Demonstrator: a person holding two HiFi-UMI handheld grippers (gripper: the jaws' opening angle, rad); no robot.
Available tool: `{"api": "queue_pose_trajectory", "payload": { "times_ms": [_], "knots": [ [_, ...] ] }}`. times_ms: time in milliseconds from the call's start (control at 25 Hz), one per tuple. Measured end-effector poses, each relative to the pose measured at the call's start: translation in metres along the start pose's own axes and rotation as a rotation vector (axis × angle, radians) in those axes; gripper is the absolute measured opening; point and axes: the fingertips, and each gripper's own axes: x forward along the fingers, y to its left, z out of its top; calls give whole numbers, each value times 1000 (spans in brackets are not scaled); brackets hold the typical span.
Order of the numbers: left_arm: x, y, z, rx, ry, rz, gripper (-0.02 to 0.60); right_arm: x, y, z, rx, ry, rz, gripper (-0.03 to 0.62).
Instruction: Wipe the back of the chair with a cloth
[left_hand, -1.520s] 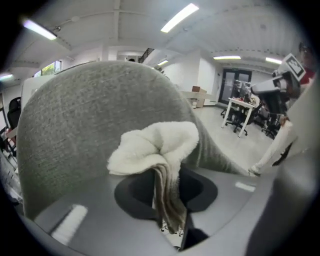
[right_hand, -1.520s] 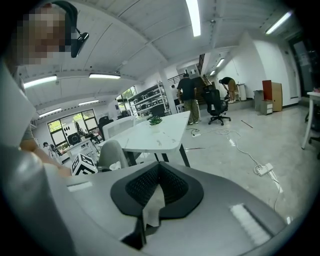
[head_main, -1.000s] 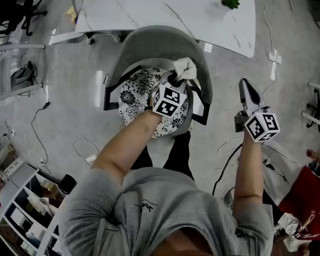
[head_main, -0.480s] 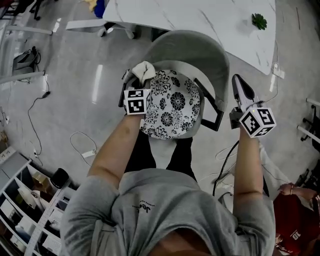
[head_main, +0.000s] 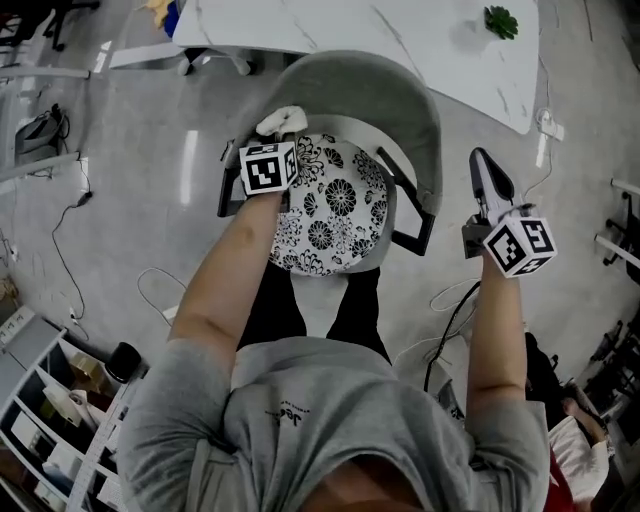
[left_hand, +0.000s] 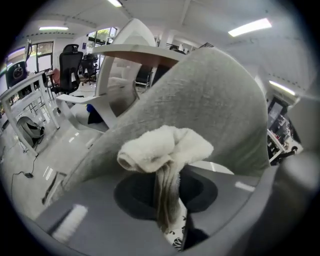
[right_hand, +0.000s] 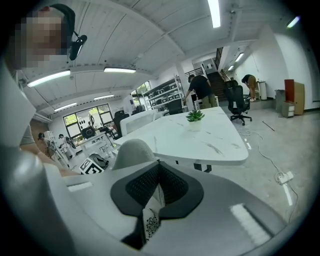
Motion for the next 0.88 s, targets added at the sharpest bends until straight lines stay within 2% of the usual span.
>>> {"api": "queue_pose_trajectory", "payload": {
  "times_ms": [280, 440, 640, 880],
  "knots": [
    [39, -89, 21, 162, 44, -71, 146, -42, -57, -12, 52, -25, -70, 0],
    [55, -152, 14, 263, 85, -124, 146, -73, -91, -15, 75, -45, -115, 0],
    [51, -232, -6, 379, 120, -207, 146, -109, -122, -22, 104, -70, -163, 0],
    [33, -292, -37, 668, 106, -274, 144, -135, -138, -36, 127, -73, -189, 0]
  ]
}}
